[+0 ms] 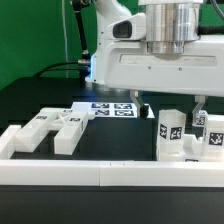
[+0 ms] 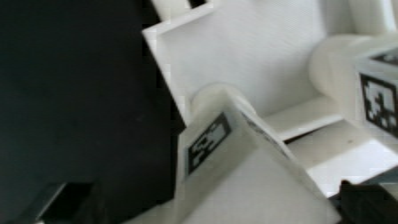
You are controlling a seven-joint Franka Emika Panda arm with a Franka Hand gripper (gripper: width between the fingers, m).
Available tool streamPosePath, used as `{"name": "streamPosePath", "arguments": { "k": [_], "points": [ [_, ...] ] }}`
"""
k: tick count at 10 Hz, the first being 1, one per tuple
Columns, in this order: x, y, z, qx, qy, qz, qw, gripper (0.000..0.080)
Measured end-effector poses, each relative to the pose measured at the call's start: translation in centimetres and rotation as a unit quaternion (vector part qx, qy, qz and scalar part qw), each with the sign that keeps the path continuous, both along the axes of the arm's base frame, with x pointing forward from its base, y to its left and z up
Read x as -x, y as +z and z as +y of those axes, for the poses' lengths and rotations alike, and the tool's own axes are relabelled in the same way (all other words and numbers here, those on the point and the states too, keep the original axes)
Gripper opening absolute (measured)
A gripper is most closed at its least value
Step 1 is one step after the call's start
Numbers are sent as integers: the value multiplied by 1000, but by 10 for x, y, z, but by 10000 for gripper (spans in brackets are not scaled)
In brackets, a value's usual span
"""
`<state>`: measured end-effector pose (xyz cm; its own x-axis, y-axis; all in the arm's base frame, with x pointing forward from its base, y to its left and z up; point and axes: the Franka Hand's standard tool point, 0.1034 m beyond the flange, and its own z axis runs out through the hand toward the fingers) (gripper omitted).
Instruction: Assemble chair
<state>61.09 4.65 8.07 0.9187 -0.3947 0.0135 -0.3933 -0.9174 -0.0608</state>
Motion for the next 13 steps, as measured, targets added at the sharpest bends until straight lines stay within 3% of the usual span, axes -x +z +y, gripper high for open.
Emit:
{"name": "streamPosePath", "arguments": {
  "k": [5,8,10,11,12,13],
  "points": [
    [0,0,3,13,185,-7,983,649],
    [0,0,3,34,328,-8,944,649],
    [0,0,2,34,339,-8,940,399],
    [0,0,2,34,339,-8,940,399],
    [0,0,2,34,329,-8,944,294],
    [0,0,2,34,329,-8,944,294]
  ]
}}
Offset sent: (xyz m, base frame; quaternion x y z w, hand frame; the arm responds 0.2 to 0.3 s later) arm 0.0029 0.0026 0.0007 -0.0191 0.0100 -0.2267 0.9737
